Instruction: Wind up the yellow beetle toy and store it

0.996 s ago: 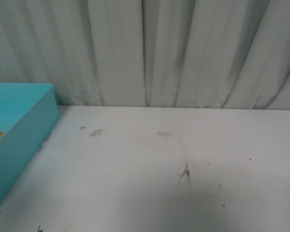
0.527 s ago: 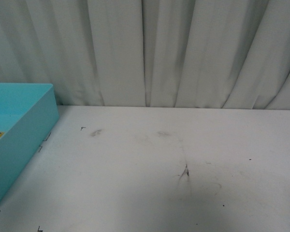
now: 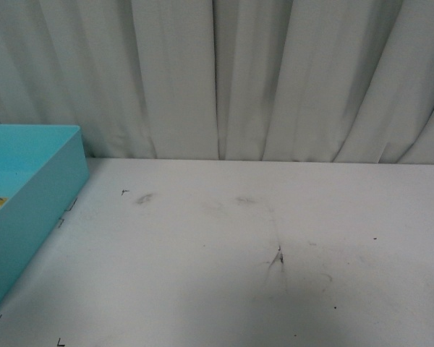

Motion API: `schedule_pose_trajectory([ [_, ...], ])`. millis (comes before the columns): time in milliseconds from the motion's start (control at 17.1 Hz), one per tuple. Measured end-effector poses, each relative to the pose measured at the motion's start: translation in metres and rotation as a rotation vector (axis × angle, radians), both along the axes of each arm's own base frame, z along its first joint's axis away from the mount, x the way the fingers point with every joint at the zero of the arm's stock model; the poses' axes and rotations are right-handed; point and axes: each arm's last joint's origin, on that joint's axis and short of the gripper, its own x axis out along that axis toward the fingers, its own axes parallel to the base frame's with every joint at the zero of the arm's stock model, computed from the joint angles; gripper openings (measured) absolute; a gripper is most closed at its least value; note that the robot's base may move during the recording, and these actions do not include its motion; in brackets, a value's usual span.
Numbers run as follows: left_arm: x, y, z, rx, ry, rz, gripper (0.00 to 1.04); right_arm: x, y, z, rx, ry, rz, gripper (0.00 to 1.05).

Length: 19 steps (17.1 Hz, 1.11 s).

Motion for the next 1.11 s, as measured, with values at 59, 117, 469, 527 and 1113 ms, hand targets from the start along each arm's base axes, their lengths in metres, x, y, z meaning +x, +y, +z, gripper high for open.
schedule_pose_trajectory([
  [59,0.0000,0.0000,0.0000,0.000,0.000,0.000,0.51,0.0000,0.0000,0.0000,0.000,0.000,0.000,0.98],
  [117,0.0000,0.0000,0.0000,0.000,0.000,0.000,0.64,0.0000,0.0000,0.0000,0.000,0.000,0.000,0.98],
  [469,0.0000,0.0000,0.0000,0.001,0.000,0.000,0.98,0.0000,0.0000,-0.0001,0.000,0.001,0.000,0.98],
  [527,0.0000,0.0000,0.0000,0.001,0.000,0.000,0.98,0.0000,0.0000,0.0000,0.000,0.000,0.000,0.98],
  [1113,0.0000,0.0000,-0.0002,0.001,0.002,0.000,0.98,0.0000,0.0000,-0.0004,0.000,0.005,0.000,0.98],
])
